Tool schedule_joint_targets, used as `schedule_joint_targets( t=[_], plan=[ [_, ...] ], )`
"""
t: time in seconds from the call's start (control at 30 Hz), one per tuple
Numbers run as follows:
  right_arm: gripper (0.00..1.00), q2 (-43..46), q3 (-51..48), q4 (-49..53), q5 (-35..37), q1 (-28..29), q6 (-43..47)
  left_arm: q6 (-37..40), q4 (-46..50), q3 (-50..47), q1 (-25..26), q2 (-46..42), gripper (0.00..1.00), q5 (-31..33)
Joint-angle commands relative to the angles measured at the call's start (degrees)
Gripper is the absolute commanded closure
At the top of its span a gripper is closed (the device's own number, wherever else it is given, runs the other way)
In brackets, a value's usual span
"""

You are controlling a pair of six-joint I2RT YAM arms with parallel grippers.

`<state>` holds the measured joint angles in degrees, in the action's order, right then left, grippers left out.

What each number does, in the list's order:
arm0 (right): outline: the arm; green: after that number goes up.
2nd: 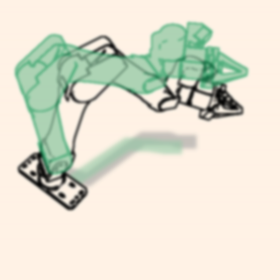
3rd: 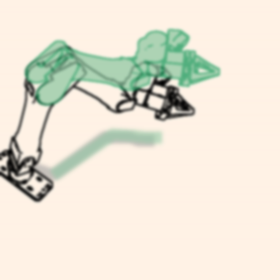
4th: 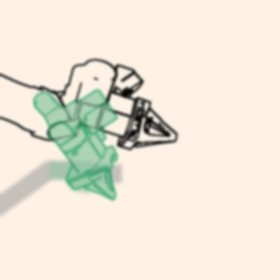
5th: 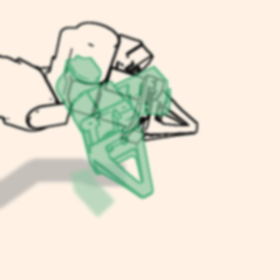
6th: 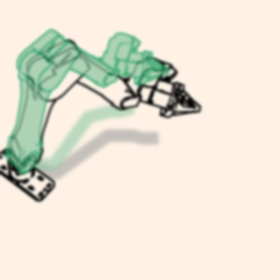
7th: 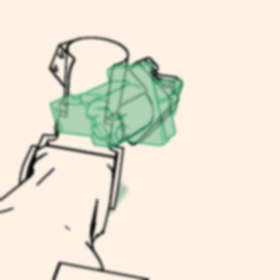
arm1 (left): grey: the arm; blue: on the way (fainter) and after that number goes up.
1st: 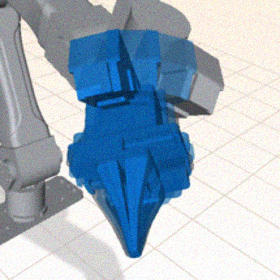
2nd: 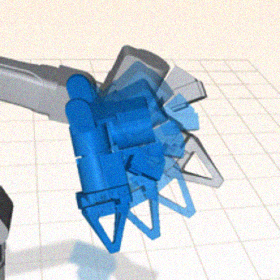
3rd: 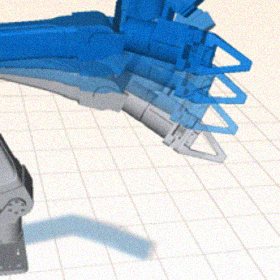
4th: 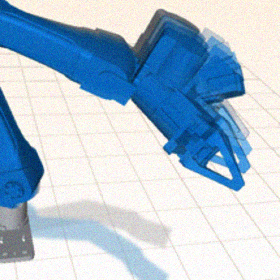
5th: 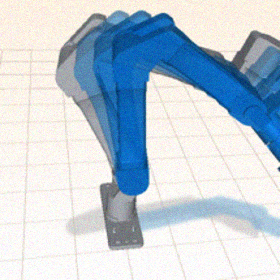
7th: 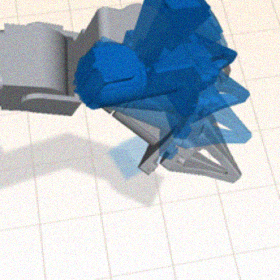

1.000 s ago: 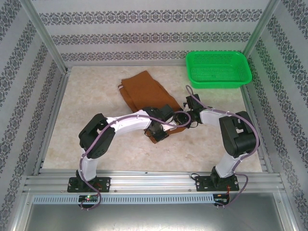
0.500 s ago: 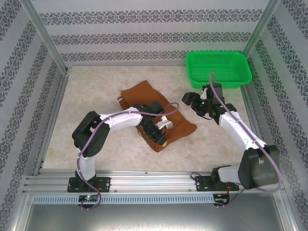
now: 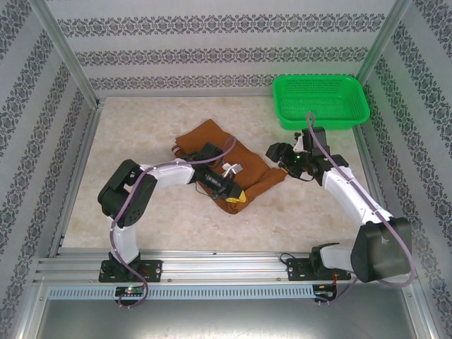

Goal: Roll up the long pants

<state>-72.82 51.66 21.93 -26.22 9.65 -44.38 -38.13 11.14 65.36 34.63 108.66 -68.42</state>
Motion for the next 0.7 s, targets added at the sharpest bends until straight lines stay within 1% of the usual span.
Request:
schedule_joint_targets(
  t=[0.0, 0.1, 0.17, 0.3, 0.33, 0.37, 0.47, 0.5, 0.53, 0.57, 0.6, 0.67],
  plan=[
    [0.30, 2.42, -2.20, 1.08, -2.31, 0.93, 0.17, -6.35, -5.61, -0.05, -1.70, -2.38, 1.00, -5.30],
    [0.30, 3.44, -3.84, 1.06, -2.73, 1.37, 0.17, -3.14, -0.69, 0.75, -2.96, -0.01, 1.00, -4.14],
    [0.30, 3.69, -4.90, 1.15, -2.81, 1.60, 0.19, -3.68, -0.73, -0.53, -4.00, 1.93, 1.00, -3.48],
    [0.32, 3.23, -6.49, -0.20, -3.37, 2.28, -0.16, -13.78, -15.25, -7.36, -6.93, 4.40, 1.00, -3.42],
    [0.33, 3.16, -6.77, -0.72, -3.38, 2.68, -0.21, -15.74, -17.96, -8.57, -7.59, 5.02, 1.00, -3.32],
    [0.35, 2.96, -6.67, -0.87, -3.31, 2.90, -0.35, -16.29, -18.37, -9.26, -8.38, 5.63, 1.00, -2.93],
    [0.47, 1.45, -6.32, -1.50, -2.97, 4.04, -0.59, -17.24, -20.15, -11.37, -10.04, 6.78, 1.00, -2.28],
    [0.54, 0.77, -6.15, -2.12, -2.89, 4.59, -0.72, -16.80, -20.05, -11.66, -10.49, 6.97, 1.00, -2.06],
    [0.67, -0.12, -5.87, -2.66, -2.87, 5.06, -0.96, -16.04, -19.40, -11.46, -10.73, 7.25, 1.00, -2.32],
    [0.77, -0.82, -5.35, -3.18, -2.87, 5.55, -0.99, -14.62, -17.62, -10.91, -10.94, 7.34, 1.00, -2.03],
    [0.82, -2.04, -4.68, -3.56, -2.80, 6.39, -0.82, -12.70, -14.98, -10.20, -11.07, 7.42, 1.00, -1.41],
    [0.86, -4.57, -3.34, -4.15, -2.44, 7.55, -0.75, -10.21, -12.18, -9.05, -11.05, 7.28, 1.00, -1.11]
  ],
)
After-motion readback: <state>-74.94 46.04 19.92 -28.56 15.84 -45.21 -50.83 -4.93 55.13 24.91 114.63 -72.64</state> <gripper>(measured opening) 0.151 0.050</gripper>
